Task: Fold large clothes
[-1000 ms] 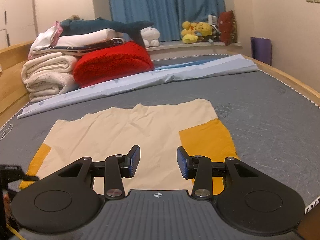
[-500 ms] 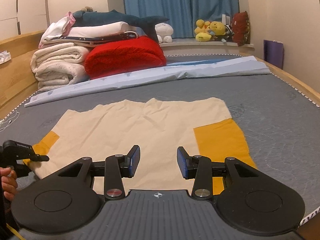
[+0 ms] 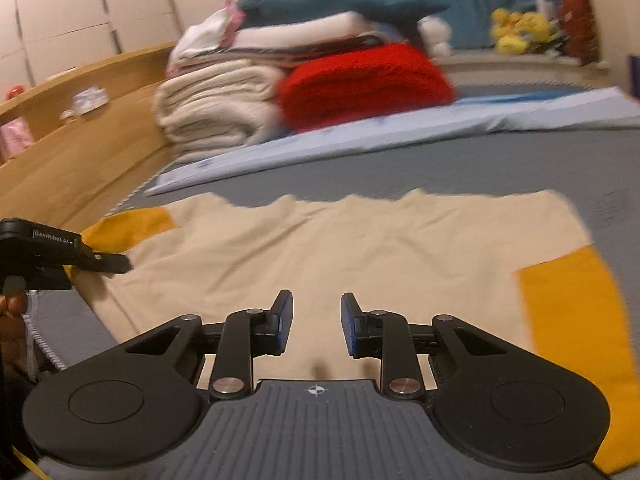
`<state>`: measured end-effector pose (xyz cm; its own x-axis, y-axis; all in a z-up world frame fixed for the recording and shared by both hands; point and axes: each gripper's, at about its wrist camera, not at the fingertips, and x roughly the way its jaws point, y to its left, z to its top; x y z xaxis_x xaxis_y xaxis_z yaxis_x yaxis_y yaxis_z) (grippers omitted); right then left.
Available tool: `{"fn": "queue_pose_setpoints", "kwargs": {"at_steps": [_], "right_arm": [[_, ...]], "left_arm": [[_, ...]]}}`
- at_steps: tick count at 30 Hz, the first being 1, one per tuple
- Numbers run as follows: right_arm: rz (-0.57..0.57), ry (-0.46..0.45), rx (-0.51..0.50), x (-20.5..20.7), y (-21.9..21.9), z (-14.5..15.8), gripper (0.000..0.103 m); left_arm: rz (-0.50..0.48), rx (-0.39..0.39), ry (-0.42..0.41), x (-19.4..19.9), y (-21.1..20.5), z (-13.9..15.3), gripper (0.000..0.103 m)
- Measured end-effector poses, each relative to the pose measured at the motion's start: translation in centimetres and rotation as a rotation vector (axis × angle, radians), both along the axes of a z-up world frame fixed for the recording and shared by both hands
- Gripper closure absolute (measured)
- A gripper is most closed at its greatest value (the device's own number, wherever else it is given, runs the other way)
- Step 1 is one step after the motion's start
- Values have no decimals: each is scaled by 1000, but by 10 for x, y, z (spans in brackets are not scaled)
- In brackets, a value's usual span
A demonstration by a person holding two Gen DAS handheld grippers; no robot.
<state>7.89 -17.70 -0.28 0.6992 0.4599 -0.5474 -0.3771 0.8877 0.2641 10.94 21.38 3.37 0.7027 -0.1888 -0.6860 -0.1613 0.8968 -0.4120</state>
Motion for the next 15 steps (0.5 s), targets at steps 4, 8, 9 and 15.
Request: {"fn": "queue_pose_setpoints", "kwargs": {"at_steps": [4,8,9,15], "right_arm": [[17,140,4,21,30,-26,76],[-62,343,1,50,40,-66,80],[-73,381,8,54,41,-75,81],[-94,431,33,63,38,-76,84]], "left_arm": [[16,6,-10,-11,-8,-11,82],[-28,84,-40,-14,-25,-10,82],[-42,95,-35,-14,-29,-11,82],[-66,195,-31,-10,-42,-19,82]]}}
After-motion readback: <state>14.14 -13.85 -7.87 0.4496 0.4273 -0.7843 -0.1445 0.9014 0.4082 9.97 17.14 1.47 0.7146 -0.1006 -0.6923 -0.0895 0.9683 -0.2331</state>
